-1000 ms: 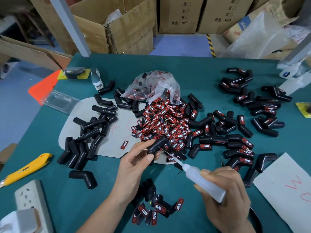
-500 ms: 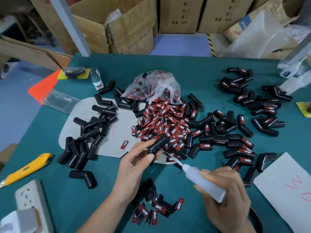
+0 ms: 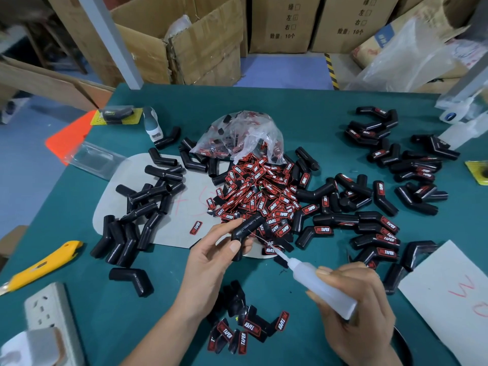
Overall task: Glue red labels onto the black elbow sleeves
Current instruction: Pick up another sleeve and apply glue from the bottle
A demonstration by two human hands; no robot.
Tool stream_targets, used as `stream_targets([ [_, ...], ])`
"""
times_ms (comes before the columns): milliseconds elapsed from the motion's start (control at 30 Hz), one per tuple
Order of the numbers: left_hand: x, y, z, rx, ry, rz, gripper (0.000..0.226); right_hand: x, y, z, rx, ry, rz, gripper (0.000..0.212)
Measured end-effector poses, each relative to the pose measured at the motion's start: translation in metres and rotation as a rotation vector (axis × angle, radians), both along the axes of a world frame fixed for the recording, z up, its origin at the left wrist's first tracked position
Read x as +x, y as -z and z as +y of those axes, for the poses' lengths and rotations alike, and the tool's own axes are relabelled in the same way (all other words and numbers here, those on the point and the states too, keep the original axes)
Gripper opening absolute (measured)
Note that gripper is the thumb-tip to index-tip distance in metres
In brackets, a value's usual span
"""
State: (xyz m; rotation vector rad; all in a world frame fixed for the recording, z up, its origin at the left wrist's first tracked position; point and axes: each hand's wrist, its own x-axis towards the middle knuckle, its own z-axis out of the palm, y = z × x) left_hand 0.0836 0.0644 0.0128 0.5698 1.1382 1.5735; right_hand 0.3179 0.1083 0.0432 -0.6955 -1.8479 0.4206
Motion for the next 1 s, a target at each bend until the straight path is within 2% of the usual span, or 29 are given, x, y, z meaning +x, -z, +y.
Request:
stream_targets([
  [333,0.0005,0.0014,0.0004,0.018,0.007,0.032,0.054,-0.0008,0.0053,-0.0016,-0.012,-0.009,0.009,0.015],
  [700,0.0006,-0.0018,-0.0003,-0.017,-0.002,-0.018,0.054,0.0001,0.0020,-0.0019,-0.013,-0.002,0.001,0.018],
  [867,0.0011,-0.0030,-0.0002,-0.034,-0.001,-0.022,0.047,-0.0006,0.0037,-0.0029,-0.018,-0.004,0.009,0.017],
  [1000,0.0010,-0.0045,-0.0006,-0.031,0.004,-0.042,0.053,0.0009,0.0029,-0.0014,-0.007,0.004,0.001,0.017],
])
